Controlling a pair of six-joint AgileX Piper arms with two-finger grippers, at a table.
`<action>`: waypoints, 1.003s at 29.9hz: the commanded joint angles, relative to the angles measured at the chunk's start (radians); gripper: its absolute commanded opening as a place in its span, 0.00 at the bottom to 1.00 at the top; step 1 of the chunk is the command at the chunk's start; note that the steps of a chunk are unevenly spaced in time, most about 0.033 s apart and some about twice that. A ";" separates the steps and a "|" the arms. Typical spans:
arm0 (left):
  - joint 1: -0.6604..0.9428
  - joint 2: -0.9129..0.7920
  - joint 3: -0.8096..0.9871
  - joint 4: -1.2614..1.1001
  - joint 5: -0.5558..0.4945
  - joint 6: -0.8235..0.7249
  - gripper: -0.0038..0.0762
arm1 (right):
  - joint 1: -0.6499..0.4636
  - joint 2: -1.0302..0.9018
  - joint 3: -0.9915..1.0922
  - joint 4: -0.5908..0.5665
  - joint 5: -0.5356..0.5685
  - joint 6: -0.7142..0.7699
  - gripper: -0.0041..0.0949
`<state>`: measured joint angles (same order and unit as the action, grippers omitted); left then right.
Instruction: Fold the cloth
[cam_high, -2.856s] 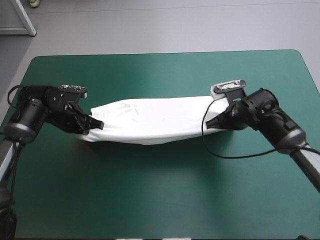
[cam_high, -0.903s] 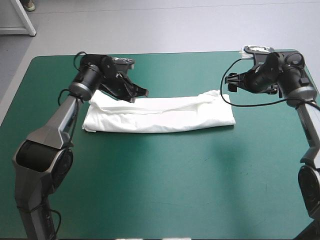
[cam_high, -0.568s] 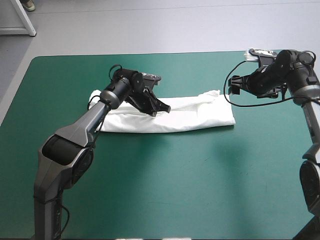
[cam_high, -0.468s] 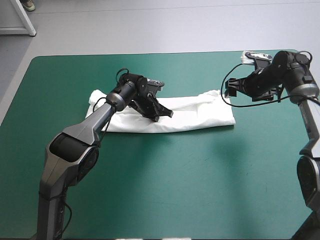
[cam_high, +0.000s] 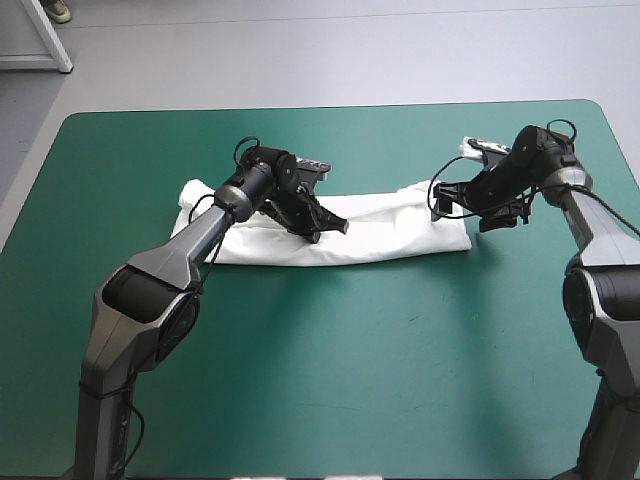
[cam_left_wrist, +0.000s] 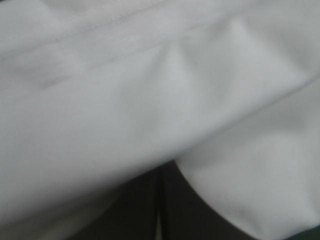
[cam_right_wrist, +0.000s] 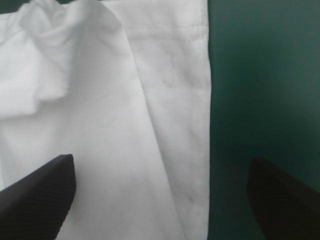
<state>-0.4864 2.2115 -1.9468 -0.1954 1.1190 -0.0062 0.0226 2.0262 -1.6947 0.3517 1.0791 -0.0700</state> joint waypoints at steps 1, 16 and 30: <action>-0.015 -0.006 -0.002 -0.025 -0.028 -0.010 0.04 | -0.009 -0.019 -0.029 0.059 -0.017 -0.016 0.93; -0.015 -0.006 -0.002 -0.044 -0.034 -0.010 0.04 | 0.110 0.025 -0.029 0.058 -0.013 -0.001 0.49; -0.015 -0.006 -0.002 -0.044 -0.047 -0.010 0.04 | 0.112 -0.058 -0.140 -0.029 -0.020 0.034 0.03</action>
<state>-0.4864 2.2142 -1.9487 -0.2009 1.1188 -0.0073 0.1382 2.0761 -1.7664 0.3177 1.0608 -0.0456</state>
